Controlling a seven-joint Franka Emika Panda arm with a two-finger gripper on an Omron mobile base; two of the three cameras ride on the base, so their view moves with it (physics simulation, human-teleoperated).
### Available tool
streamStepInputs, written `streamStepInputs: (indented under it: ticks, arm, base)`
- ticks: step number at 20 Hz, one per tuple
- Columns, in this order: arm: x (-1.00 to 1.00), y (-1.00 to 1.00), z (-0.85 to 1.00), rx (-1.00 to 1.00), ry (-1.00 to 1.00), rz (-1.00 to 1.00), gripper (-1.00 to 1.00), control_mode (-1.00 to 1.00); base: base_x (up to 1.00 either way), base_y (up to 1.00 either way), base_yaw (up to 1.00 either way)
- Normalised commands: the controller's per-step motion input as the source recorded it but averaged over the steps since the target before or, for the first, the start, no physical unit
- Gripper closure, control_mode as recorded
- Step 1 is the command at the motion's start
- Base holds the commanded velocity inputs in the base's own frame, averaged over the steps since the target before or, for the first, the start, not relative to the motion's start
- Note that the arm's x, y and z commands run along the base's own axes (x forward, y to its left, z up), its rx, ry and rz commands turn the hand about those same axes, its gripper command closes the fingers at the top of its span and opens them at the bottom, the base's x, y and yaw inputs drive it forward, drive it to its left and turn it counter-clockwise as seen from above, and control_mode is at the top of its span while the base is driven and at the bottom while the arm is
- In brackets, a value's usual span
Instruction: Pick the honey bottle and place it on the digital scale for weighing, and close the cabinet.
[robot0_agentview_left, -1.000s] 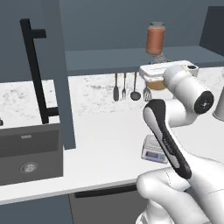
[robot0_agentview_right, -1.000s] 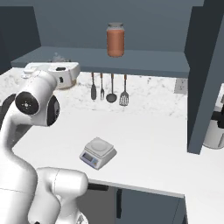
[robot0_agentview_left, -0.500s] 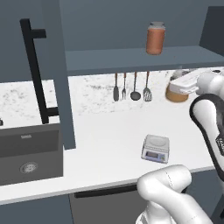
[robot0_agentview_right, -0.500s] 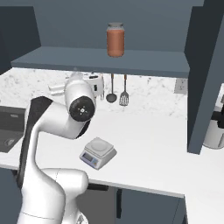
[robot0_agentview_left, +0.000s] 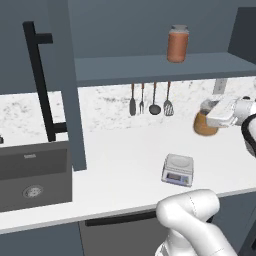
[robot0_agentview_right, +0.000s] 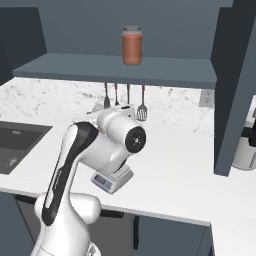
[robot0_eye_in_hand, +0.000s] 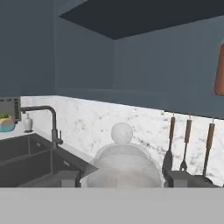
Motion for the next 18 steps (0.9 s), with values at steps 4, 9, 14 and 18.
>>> streamStepInputs:
  ticks: [4, 9, 14, 18]
  arm:
    - [0.0, -0.16, -0.34, 0.0, 0.13, 0.28, 1.0, -1.0]
    - [0.27, -0.1, -0.42, 0.03, 0.01, 0.3, 1.0, -1.0]
    - [0.32, -0.12, -0.65, 0.09, 0.0, 0.34, 1.0, -1.0]
    - [0.08, 0.09, -0.52, 0.17, -0.07, 0.15, 1.0, -1.0]
  base:
    - [0.0, 0.0, 0.0]
    - [0.0, 0.0, 0.0]
    - [0.0, 0.0, 0.0]
    - [0.0, 0.0, 0.0]
